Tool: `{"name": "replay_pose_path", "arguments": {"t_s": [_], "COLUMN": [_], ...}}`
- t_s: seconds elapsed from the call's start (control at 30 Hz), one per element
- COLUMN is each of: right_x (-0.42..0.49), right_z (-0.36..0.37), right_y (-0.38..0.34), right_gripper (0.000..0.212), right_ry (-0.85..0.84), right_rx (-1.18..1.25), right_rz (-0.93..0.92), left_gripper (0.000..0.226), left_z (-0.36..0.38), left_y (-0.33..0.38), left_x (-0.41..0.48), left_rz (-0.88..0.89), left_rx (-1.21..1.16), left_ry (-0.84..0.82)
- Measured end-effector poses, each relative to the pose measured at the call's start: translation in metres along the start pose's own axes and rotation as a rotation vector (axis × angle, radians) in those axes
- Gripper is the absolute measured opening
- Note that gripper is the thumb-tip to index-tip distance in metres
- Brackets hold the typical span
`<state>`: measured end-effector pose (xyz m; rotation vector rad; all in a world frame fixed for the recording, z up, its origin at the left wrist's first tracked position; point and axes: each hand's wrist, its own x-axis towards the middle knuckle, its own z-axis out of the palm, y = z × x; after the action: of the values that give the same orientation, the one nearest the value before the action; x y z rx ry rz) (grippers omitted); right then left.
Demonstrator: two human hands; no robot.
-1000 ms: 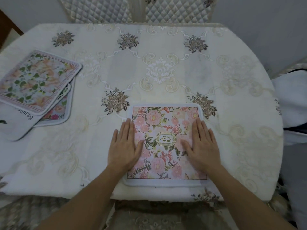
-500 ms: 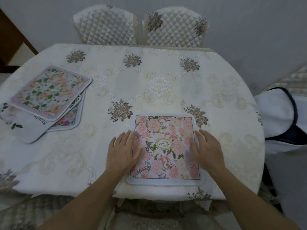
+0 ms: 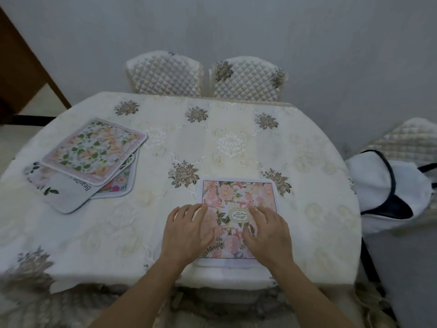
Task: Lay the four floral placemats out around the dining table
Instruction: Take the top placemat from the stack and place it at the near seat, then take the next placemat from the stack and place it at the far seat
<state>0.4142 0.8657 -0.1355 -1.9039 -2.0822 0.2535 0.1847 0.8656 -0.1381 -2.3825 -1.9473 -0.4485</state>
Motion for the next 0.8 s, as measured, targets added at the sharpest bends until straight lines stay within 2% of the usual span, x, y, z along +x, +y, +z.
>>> {"name": "replay_pose_path", "arguments": {"t_s": [0.13,0.37,0.8], "right_x": [-0.016,-0.023,-0.011], "right_z": [0.004,0.006,0.035], "right_y": [-0.021,-0.059,-0.149], "right_gripper": [0.053,0.057,0.059], "right_ry": [-0.018,-0.044,-0.143], "right_rx": [-0.030,-0.007,0.035], "right_rz": [0.001,-0.047,-0.369], "left_gripper": [0.056,0.058,0.056], "left_z": [0.000,-0.030,-0.086], "left_y": [-0.010,-0.033,-0.095], "left_x": [-0.017,-0.046,-0.125], "left_rz": [-0.007,-0.136,-0.461], "left_rx": [-0.013,0.015,0.114], "left_ry": [0.005,-0.008,0.032]}}
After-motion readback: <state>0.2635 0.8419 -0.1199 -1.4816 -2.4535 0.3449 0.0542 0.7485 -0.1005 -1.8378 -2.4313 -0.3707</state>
